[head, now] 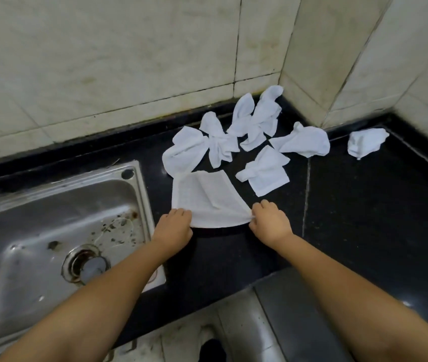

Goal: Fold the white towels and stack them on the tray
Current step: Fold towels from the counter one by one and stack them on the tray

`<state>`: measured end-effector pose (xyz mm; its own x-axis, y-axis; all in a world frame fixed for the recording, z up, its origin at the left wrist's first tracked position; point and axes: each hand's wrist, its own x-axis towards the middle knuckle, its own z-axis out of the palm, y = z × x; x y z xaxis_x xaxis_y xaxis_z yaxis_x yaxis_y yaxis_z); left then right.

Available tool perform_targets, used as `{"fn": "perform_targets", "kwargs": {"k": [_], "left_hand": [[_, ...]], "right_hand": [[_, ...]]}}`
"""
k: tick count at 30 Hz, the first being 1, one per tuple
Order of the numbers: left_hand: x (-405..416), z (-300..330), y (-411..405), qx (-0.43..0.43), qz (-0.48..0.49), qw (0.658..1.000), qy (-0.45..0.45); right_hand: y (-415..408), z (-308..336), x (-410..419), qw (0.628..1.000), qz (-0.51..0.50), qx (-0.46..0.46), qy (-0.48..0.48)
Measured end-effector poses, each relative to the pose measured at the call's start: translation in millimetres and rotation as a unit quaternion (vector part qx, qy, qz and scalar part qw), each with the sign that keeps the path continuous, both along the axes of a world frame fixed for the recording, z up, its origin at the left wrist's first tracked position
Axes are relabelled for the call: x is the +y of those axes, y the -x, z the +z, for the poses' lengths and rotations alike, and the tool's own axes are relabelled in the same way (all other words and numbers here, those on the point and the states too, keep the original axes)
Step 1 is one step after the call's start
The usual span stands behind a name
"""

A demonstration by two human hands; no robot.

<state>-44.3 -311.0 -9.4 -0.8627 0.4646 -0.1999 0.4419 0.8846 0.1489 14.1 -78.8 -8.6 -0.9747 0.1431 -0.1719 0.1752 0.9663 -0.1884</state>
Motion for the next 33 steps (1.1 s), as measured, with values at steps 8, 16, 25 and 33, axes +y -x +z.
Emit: {"fn": "perform_targets", "kwargs": {"k": [8,16,25,33], "left_hand": [[128.0,77.8,-15.6,-0.106,0.089,0.894,-0.425],[259.9,124.8,-40.9,-0.156,0.057,0.814,-0.557],[310.7,102.0,-104.1,-0.221,-0.032,0.828,-0.515],[265.0,8.7,-155.1,-0.335,-0.057,0.894,-0.293]], "right_hand": [[-66.6,81.4,113.1,0.841,-0.256,0.260,0.401],[-139.2,134.6,230.7,0.803,-0.300,0.390,0.335],[-250.1,116.4,267.0,0.801,-0.334,0.383,0.317],[-346.0,23.2,222.4,0.834,-0.374,0.138,0.382]]}}
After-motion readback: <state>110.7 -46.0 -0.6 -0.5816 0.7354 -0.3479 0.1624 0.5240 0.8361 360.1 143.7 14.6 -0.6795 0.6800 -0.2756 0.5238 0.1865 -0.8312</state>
